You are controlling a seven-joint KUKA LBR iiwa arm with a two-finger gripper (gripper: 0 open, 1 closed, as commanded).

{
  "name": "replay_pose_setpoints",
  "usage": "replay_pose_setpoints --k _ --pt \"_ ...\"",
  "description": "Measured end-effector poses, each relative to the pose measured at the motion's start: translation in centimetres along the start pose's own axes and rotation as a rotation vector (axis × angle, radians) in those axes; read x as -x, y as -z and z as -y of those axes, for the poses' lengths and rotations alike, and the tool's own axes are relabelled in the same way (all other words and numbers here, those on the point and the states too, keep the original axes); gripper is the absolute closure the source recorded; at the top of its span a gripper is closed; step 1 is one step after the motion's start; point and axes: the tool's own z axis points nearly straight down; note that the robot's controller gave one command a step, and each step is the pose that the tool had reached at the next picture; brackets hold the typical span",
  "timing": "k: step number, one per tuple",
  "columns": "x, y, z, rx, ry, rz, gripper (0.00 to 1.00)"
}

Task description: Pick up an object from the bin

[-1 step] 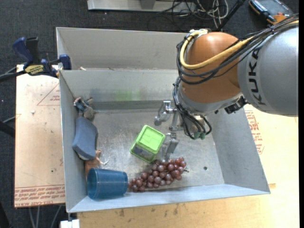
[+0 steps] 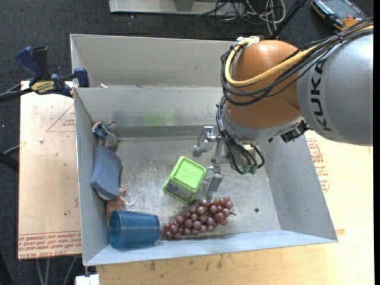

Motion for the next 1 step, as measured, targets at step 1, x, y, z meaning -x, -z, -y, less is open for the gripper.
replay_pose_setpoints --k 1 --pt "-0.86 -4.31 2.78 0.001 0.041 0.008 0.0"
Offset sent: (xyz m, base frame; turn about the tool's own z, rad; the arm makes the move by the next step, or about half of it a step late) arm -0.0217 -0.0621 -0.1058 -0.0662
